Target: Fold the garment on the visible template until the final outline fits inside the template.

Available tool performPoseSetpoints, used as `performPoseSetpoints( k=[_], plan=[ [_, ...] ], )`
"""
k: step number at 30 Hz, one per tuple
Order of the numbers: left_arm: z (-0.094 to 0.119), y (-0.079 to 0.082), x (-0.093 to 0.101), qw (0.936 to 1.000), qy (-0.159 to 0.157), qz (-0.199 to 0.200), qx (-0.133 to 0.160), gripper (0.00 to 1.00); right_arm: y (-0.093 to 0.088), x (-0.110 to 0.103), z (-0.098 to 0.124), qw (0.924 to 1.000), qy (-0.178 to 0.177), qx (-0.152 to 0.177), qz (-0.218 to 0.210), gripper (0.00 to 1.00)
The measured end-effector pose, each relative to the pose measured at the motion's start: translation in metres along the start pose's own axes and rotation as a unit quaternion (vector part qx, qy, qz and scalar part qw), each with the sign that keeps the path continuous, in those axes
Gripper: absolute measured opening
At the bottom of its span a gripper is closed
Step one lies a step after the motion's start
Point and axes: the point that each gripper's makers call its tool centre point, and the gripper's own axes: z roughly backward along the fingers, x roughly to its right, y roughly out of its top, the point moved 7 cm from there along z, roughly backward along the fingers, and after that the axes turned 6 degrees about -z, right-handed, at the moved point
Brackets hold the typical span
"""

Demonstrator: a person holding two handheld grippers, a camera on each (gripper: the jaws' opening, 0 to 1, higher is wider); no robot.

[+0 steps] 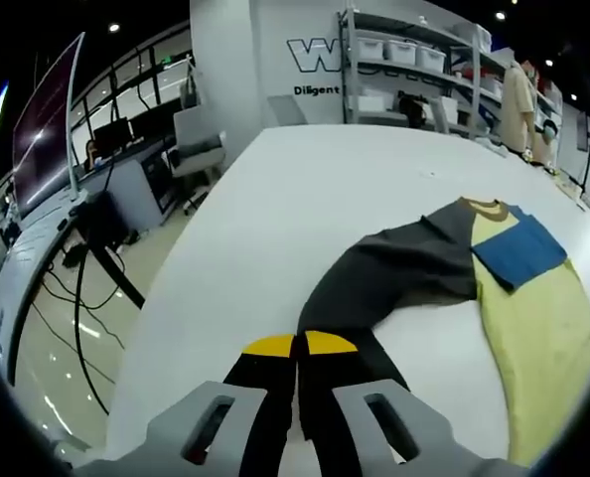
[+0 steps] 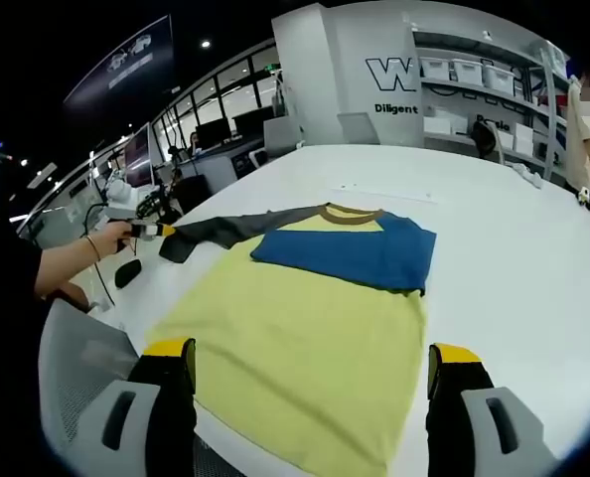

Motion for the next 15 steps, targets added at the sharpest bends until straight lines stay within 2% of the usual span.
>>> performPoseSetpoints(
  k=[9, 15],
  plan=[
    [0.001, -0.012, -0.007, 0.9999, 0.002, 0.005, -0.009, 0.0, 0.001, -0.003, -0.001, 1.0, 0.003, -0.003, 0.004, 0.96],
    [0.004, -0.007, -0.013, 0.9998, -0.003, 0.018, 0.004, 0.0, 0.001, -0.004, -0.001, 1.0, 0.002, -0.005, 0.004, 0.96]
  ],
)
